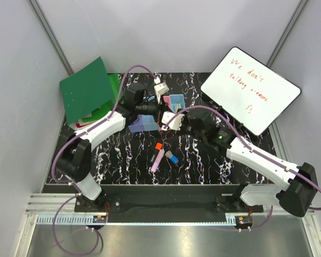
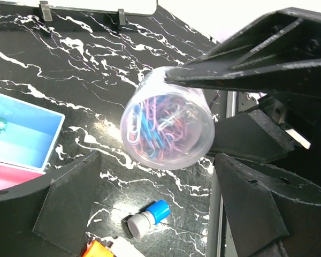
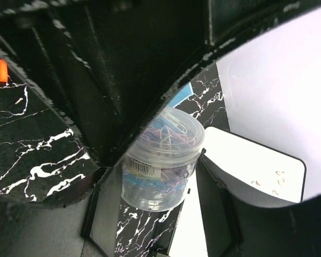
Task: Sort the stationery into containers
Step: Place the stationery in the storage box.
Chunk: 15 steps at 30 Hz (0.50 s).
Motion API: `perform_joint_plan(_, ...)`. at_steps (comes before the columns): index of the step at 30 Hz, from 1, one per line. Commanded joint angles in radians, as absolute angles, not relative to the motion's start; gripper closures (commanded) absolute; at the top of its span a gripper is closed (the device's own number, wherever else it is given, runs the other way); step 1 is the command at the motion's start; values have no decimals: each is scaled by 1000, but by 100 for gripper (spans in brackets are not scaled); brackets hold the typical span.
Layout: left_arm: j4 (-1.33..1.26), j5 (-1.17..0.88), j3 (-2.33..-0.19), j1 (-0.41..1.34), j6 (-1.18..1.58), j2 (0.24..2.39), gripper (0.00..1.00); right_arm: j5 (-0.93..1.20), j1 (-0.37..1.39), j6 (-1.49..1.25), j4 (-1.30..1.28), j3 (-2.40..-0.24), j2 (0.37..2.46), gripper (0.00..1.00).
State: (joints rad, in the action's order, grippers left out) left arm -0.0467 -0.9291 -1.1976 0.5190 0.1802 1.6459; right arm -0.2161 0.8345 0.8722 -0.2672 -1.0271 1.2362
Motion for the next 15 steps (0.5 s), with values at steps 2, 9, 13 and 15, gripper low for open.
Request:
perform_joint_plan(2,-92,-927,-1275,534,179,1670,9,-202,853,881,-183,-1081,1204,82)
perform_joint_plan(9,-150,-930,-1301,534,230,1686,9,-202,867,876,-187,-1074,1197,82)
perform_joint_plan(13,-150,-946,-1319,534,241,1697,11,-203,873,876,-184,-1071,1195,82)
perform_joint_plan(15,-150,-951,-1321,534,242,1703,16,-204,874,876,-184,-1068,1190,82)
